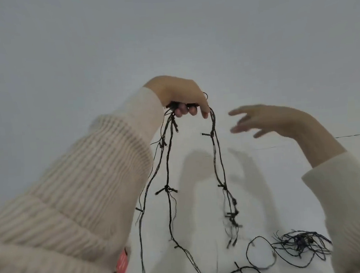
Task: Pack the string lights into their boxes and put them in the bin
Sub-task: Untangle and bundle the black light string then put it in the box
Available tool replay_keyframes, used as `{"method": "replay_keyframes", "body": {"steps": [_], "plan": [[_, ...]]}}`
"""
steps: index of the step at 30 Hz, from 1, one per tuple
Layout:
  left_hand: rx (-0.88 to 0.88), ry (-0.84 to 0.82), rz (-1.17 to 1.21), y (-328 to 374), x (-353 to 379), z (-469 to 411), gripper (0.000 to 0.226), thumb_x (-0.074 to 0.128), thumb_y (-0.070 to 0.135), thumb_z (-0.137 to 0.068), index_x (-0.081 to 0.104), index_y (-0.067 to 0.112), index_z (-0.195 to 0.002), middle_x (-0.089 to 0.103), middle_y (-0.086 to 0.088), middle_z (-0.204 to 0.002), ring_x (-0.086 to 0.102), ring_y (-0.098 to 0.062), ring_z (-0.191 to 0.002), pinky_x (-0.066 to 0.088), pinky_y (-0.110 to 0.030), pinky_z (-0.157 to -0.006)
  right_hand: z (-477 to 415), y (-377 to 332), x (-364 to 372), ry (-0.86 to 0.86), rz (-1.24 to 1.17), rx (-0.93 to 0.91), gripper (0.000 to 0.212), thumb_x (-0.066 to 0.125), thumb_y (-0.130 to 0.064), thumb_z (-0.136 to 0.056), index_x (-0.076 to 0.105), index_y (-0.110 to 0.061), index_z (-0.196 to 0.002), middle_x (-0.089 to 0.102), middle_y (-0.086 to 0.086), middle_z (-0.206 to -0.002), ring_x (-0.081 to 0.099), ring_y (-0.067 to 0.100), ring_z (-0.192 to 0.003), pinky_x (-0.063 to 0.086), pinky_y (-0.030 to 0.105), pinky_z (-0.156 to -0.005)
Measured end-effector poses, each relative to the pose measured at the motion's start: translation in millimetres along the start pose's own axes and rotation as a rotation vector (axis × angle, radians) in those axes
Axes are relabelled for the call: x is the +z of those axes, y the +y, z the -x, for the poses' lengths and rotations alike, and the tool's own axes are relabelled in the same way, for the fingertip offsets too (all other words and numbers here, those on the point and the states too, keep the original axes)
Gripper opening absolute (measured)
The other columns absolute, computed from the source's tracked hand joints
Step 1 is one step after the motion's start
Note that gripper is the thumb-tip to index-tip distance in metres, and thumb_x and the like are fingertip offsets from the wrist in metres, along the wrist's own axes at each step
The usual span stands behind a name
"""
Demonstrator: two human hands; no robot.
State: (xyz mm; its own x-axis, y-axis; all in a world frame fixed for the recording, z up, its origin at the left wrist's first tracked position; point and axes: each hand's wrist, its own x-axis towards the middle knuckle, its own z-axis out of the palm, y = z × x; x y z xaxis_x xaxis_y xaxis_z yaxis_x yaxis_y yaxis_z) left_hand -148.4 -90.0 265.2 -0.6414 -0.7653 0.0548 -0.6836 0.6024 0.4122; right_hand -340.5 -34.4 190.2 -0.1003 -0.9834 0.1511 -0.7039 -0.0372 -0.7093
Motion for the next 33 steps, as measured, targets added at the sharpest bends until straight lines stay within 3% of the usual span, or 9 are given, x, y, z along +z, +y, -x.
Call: {"method": "replay_keyframes", "body": {"steps": [3, 6, 9, 17, 21, 24, 27, 30, 33], "plan": [[0.072, 0.065, 0.045, 9, 2, -4, 0.006, 0.06, 0.013, -0.084, 0.058, 0.011, -0.079, 0.041, 0.0, -0.058, 0.026, -0.01, -0.039, 0.026, -0.017, -0.038, -7, -37, 5, -0.136, -0.511, -0.286, 0.071, 0.074, -0.014, -0.077, 0.04, -0.033, -0.137, 0.062, 0.001, -0.112, 0.062, 0.013, -0.103, 0.047, 0.041, -0.092], [0.135, 0.153, 0.309, -8, -3, -1, 0.015, 0.061, 0.005, -0.082, 0.049, 0.011, -0.087, 0.044, -0.003, -0.061, 0.024, -0.01, -0.043, 0.022, -0.019, -0.04, -19, -56, 12, -0.208, -0.402, -0.246, 0.037, 0.065, -0.003, -0.085, 0.057, -0.013, -0.12, 0.051, 0.005, -0.07, 0.047, 0.012, -0.052, 0.047, 0.023, -0.053], [0.173, 0.021, 0.493, -40, -4, 6, 0.03, 0.065, 0.002, -0.082, 0.049, 0.014, -0.104, 0.056, -0.004, -0.073, 0.035, -0.01, -0.049, 0.033, -0.019, -0.048, -30, -63, 5, -0.013, -0.388, -0.269, 0.016, 0.066, -0.001, -0.082, 0.074, -0.012, -0.091, 0.035, 0.004, -0.068, 0.021, 0.01, -0.046, 0.021, 0.017, -0.038], [-0.005, -0.027, 0.145, -90, -9, 10, 0.01, 0.058, 0.014, -0.091, 0.068, 0.016, -0.09, 0.064, 0.004, -0.069, 0.057, -0.012, -0.071, 0.051, -0.027, -0.079, -42, -50, -16, 0.334, -1.109, -0.367, 0.025, 0.05, 0.006, -0.084, 0.069, -0.011, -0.084, 0.024, -0.009, -0.047, 0.017, 0.006, -0.039, 0.019, 0.017, -0.035], [0.178, 0.323, 0.805, -85, -39, 14, 0.012, 0.054, 0.01, -0.092, 0.065, 0.011, -0.092, 0.058, 0.005, -0.06, 0.06, -0.01, -0.066, 0.051, -0.036, -0.089, -45, -19, -19, 0.304, -0.782, -0.315, 0.018, 0.055, 0.004, -0.087, 0.069, -0.008, -0.09, 0.04, -0.007, -0.051, 0.027, 0.005, -0.042, 0.024, 0.016, -0.037], [0.208, 0.307, 0.725, -57, -53, 11, 0.008, 0.052, 0.012, -0.094, 0.06, 0.011, -0.095, 0.056, 0.006, -0.058, 0.063, -0.014, -0.073, 0.054, -0.036, -0.083, -42, -16, -19, 0.043, -0.254, -0.204, 0.018, 0.061, 0.0, -0.086, 0.068, -0.009, -0.1, 0.052, -0.002, -0.059, 0.041, 0.012, -0.054, 0.044, 0.02, -0.051], [0.151, 0.346, 0.594, -24, -57, 6, 0.009, 0.051, 0.01, -0.094, 0.06, 0.008, -0.093, 0.047, 0.007, -0.047, 0.054, -0.011, -0.049, 0.056, -0.025, -0.056, -35, -37, -25, -0.189, 0.198, -0.109, 0.056, 0.066, -0.005, -0.082, 0.049, -0.024, -0.131, 0.065, 0.002, -0.108, 0.058, 0.016, -0.096, 0.042, 0.042, -0.098], [0.109, 0.324, 0.34, -2, -55, 3, 0.007, 0.058, 0.011, -0.089, 0.065, 0.009, -0.091, 0.045, 0.005, -0.051, 0.046, -0.01, -0.047, 0.049, -0.019, -0.048, -33, -67, -29, -0.175, -0.225, -0.323, 0.087, 0.072, -0.013, -0.073, 0.027, -0.03, -0.146, 0.055, 0.002, -0.131, 0.056, 0.012, -0.113, 0.035, 0.044, -0.105], [0.131, 0.378, 0.281, 6, -45, -3, 0.007, 0.062, 0.01, -0.084, 0.066, 0.01, -0.089, 0.046, 0.001, -0.059, 0.045, -0.011, -0.051, 0.044, -0.019, -0.048, -39, -89, -26, -0.128, -0.3, -0.385, 0.064, 0.071, -0.011, -0.08, 0.042, -0.02, -0.136, 0.07, 0.005, -0.105, 0.065, 0.016, -0.1, 0.048, 0.039, -0.091]]}}
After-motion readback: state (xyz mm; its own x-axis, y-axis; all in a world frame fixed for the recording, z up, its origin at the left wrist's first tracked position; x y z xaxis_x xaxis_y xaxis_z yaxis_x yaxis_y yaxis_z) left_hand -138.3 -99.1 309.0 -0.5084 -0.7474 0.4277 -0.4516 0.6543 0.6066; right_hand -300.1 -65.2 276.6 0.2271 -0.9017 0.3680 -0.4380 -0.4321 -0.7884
